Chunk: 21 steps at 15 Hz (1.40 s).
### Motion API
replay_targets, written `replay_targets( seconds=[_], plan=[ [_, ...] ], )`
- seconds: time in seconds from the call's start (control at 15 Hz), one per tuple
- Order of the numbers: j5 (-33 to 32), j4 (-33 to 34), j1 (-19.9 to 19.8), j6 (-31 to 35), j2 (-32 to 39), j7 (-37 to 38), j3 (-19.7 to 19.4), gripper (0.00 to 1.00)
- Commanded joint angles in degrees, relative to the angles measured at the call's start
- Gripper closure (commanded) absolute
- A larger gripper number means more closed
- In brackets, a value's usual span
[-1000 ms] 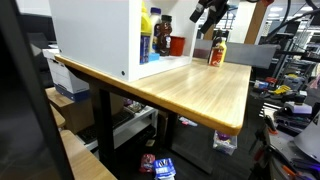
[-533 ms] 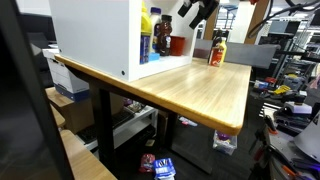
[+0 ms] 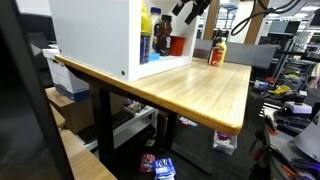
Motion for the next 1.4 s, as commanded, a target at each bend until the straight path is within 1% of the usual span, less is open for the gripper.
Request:
replay_targets(
  seconds=[0.0,0.27,0.47,0.53,0.87,1.13,1.33],
  plan=[
    [-2.56,0.96,-2.55,1.49,1.82,5.02,0.79,0.00],
    [-0.41,0.77,-2.60,4.37,2.81,7.81,0.13,0.00],
    [-0.26,0.43,-2.76,6.94,3.40,9.68,0.22,0.00],
    [0.21,0.44,-2.21,8.35,4.06,9.12,-0.19,0.00],
    [1.03,0.30,-0.55,11.05,5.39,5.25,-1.71,0.00],
    [1.19,0.68,0.72,11.98,6.60,2.26,-3.13,0.00],
    [-0.94,1.32,0.18,10.88,7.43,-0.07,-3.49,0.00]
  ],
)
